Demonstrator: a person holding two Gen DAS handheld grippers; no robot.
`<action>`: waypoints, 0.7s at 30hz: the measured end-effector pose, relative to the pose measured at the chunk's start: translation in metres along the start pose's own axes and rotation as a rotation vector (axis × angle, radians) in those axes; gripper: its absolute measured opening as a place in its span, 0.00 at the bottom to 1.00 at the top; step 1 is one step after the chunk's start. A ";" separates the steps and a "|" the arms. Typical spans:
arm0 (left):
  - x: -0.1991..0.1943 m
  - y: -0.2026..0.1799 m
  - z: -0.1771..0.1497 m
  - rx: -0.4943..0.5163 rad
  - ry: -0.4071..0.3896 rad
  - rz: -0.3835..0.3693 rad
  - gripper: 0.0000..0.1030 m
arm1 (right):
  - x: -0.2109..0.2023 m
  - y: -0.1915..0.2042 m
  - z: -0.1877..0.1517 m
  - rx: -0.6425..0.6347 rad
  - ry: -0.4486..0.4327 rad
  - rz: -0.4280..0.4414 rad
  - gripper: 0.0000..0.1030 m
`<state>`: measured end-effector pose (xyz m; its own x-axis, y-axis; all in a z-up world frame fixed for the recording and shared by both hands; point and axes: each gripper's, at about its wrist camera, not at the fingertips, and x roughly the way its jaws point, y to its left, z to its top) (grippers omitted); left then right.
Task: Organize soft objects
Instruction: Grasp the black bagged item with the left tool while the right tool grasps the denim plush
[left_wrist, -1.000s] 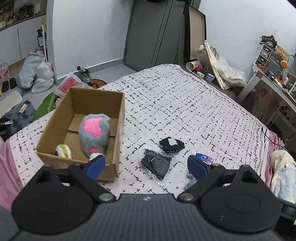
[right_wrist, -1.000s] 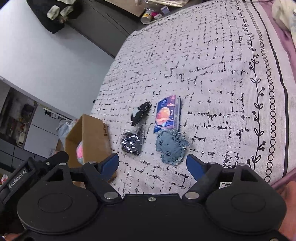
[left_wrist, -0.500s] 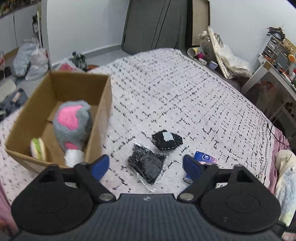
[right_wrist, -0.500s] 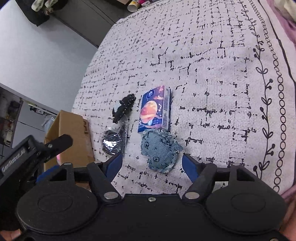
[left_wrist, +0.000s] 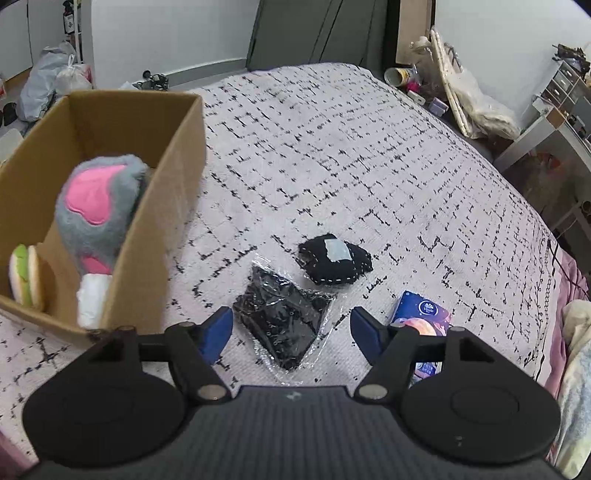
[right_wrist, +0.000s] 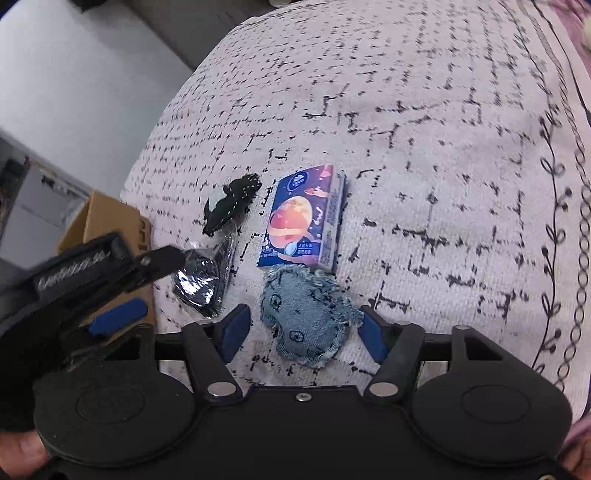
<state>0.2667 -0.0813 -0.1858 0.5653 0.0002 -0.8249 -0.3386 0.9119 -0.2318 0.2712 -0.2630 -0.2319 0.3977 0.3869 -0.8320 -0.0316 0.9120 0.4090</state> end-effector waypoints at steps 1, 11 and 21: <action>0.003 0.000 0.000 -0.003 0.006 -0.002 0.67 | 0.001 0.002 0.000 -0.019 -0.001 -0.008 0.51; 0.036 -0.004 -0.006 0.016 0.058 0.046 0.71 | 0.000 -0.003 0.004 -0.006 0.005 0.020 0.31; 0.045 -0.006 -0.015 0.065 0.046 0.084 0.65 | -0.007 -0.002 0.002 -0.015 -0.013 0.012 0.31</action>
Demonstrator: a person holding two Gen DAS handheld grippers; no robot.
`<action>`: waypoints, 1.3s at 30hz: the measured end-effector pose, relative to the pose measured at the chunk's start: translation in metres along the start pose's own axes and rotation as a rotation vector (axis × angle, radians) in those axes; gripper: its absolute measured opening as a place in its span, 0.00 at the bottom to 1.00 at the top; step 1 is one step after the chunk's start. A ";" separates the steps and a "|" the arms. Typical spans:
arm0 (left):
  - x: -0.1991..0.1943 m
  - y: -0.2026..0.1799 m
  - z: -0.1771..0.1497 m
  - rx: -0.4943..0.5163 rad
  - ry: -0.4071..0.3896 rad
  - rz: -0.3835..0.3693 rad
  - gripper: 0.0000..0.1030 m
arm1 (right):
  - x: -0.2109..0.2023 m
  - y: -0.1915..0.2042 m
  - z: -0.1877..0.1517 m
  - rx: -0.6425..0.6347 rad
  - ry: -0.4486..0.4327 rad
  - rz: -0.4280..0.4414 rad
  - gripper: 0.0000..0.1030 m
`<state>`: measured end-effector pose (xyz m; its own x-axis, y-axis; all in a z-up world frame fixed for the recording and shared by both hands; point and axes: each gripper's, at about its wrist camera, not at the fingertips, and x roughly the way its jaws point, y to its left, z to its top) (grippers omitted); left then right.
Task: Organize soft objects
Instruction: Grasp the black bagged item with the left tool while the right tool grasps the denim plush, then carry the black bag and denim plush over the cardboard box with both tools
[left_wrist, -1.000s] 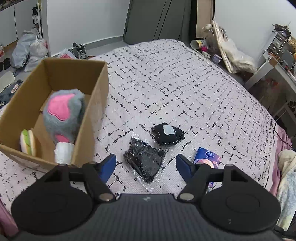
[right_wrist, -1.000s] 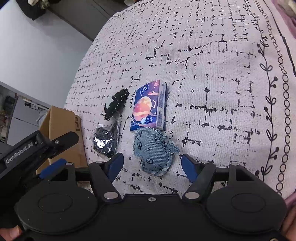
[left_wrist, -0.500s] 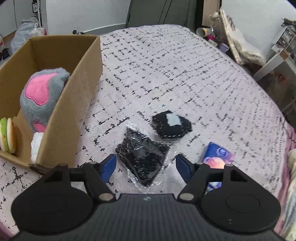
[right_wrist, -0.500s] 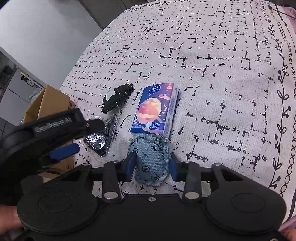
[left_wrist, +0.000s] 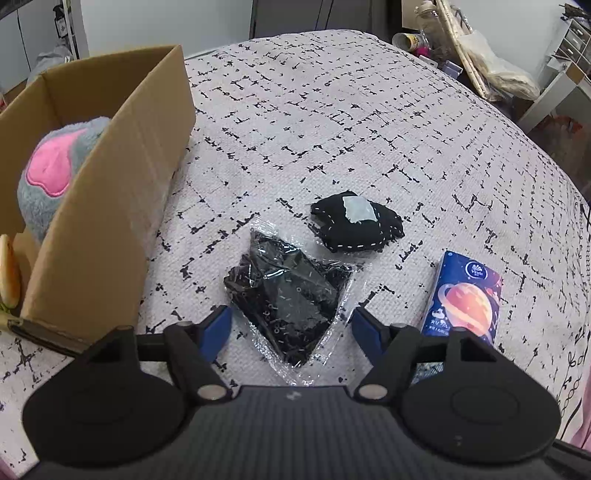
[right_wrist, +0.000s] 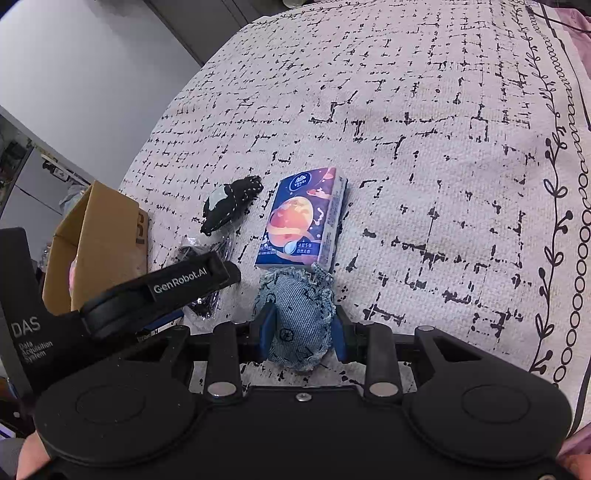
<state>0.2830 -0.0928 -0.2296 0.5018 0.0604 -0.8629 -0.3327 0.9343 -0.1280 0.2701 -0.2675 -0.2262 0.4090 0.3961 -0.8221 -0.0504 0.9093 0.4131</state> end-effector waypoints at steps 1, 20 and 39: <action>-0.001 0.000 0.001 0.000 0.001 -0.002 0.62 | 0.000 0.001 0.000 -0.004 -0.002 0.003 0.31; -0.063 0.022 0.001 -0.027 -0.053 -0.127 0.25 | -0.031 0.015 -0.002 -0.033 -0.087 0.053 0.30; -0.138 0.060 0.020 -0.021 -0.181 -0.183 0.25 | -0.061 0.047 -0.005 -0.119 -0.232 0.145 0.27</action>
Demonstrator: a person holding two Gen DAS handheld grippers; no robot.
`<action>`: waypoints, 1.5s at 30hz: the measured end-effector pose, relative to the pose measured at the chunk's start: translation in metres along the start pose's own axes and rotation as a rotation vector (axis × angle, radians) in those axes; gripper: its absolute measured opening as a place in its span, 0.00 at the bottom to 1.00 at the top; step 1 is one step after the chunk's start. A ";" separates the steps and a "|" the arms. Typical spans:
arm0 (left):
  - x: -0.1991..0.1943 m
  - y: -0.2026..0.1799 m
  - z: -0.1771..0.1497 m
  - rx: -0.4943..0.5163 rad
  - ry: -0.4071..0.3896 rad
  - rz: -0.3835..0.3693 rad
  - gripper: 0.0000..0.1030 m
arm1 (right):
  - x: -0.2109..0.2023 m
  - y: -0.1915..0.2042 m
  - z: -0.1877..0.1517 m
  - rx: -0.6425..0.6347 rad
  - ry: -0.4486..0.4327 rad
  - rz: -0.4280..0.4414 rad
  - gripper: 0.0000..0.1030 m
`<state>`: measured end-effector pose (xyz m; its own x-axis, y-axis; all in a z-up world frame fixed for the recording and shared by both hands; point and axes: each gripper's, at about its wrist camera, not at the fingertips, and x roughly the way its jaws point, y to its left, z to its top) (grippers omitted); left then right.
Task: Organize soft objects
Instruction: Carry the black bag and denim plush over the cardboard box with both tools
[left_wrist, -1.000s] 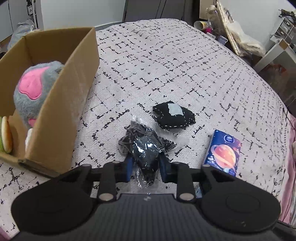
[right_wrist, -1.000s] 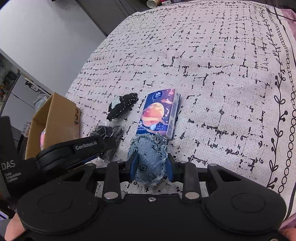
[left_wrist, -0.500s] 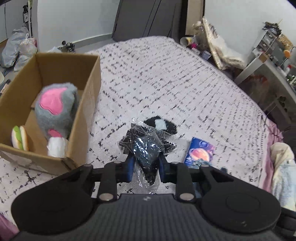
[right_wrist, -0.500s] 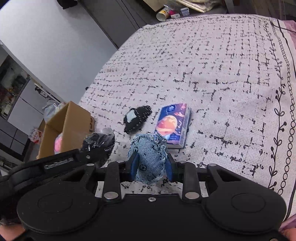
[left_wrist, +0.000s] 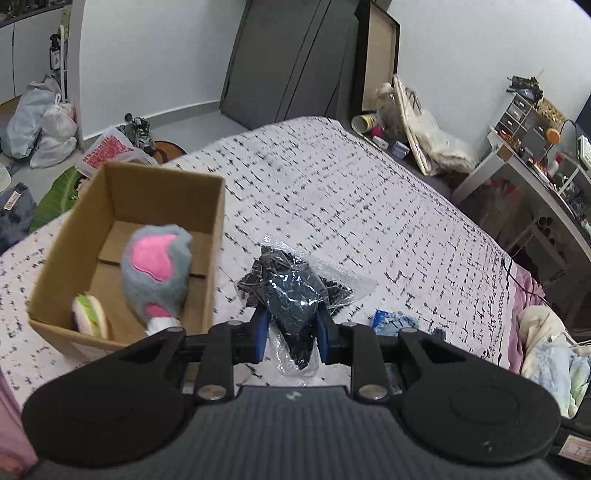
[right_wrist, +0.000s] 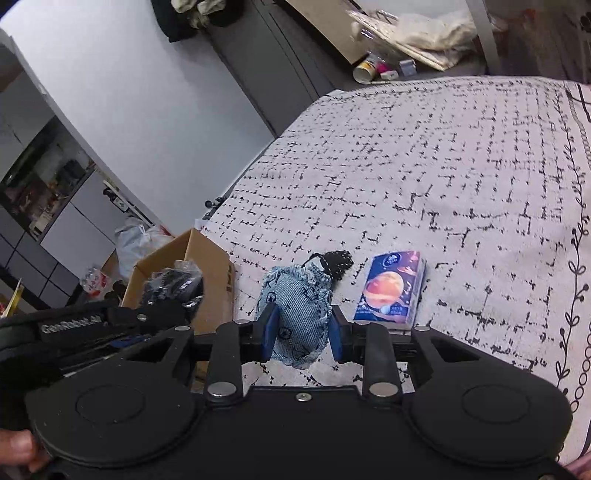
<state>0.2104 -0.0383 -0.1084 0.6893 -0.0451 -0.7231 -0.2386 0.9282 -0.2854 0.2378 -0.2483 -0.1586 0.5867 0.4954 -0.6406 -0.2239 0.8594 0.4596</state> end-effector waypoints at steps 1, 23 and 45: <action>-0.003 0.003 0.001 -0.002 -0.003 0.002 0.25 | 0.000 0.002 0.000 -0.004 -0.003 0.001 0.27; -0.027 0.077 0.029 -0.050 -0.086 0.052 0.25 | -0.012 0.046 -0.001 -0.106 -0.164 0.078 0.12; -0.004 0.138 0.024 -0.143 -0.084 0.075 0.26 | 0.065 0.064 -0.018 -0.072 0.077 0.046 0.34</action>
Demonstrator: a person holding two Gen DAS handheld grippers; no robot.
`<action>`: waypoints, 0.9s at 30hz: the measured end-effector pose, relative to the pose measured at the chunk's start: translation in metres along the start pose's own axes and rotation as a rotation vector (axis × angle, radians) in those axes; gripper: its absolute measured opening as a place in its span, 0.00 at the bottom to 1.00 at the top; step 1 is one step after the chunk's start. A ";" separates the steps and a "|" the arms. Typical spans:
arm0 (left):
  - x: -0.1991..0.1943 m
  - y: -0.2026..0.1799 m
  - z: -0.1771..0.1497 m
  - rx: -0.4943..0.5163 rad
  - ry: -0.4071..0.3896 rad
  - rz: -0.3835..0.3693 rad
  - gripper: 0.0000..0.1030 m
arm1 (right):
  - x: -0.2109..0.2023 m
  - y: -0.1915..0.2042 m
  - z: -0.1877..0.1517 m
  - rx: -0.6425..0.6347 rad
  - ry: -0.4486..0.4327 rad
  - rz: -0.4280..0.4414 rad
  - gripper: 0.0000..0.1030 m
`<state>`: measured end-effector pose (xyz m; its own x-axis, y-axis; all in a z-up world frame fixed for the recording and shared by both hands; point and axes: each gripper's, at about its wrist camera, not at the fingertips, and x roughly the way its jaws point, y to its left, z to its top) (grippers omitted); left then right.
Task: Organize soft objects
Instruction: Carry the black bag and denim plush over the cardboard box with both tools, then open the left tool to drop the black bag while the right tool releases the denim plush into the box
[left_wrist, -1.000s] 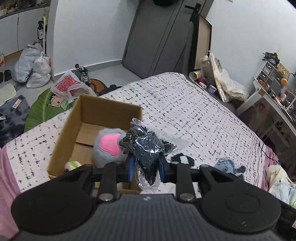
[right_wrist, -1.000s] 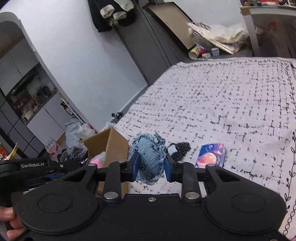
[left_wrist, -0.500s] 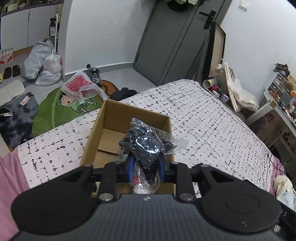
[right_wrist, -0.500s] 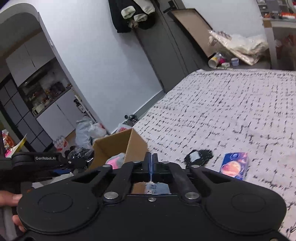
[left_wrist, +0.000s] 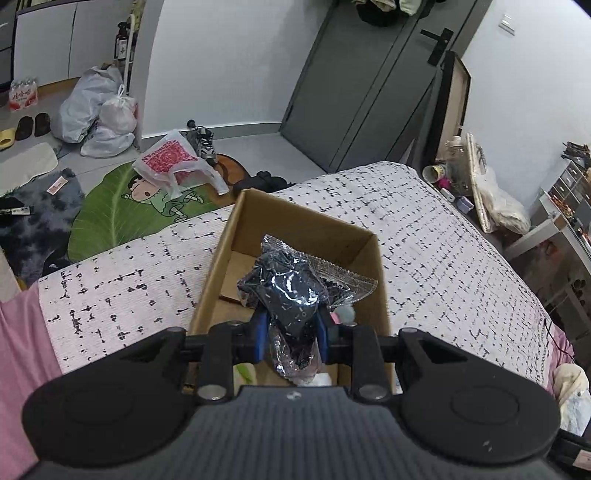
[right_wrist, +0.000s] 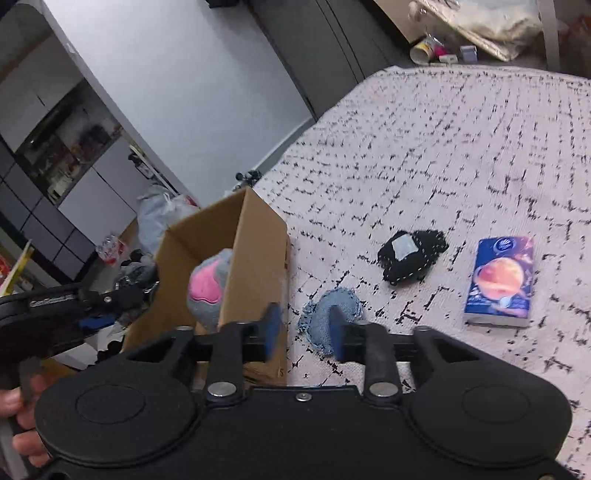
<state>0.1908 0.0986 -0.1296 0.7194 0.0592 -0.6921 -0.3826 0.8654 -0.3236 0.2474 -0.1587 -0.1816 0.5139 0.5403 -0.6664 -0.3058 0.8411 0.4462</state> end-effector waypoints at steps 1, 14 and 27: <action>0.001 0.001 0.000 -0.001 -0.001 0.001 0.26 | 0.005 0.001 -0.001 0.000 0.007 -0.002 0.36; 0.009 0.011 0.007 -0.042 -0.054 -0.028 0.32 | 0.066 -0.004 -0.009 0.021 0.091 -0.084 0.40; 0.023 0.018 0.007 -0.059 -0.002 -0.032 0.37 | 0.084 0.003 -0.008 -0.066 0.107 -0.126 0.26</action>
<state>0.2048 0.1194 -0.1466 0.7331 0.0328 -0.6793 -0.3928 0.8358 -0.3835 0.2834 -0.1106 -0.2417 0.4645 0.4274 -0.7756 -0.2981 0.9002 0.3175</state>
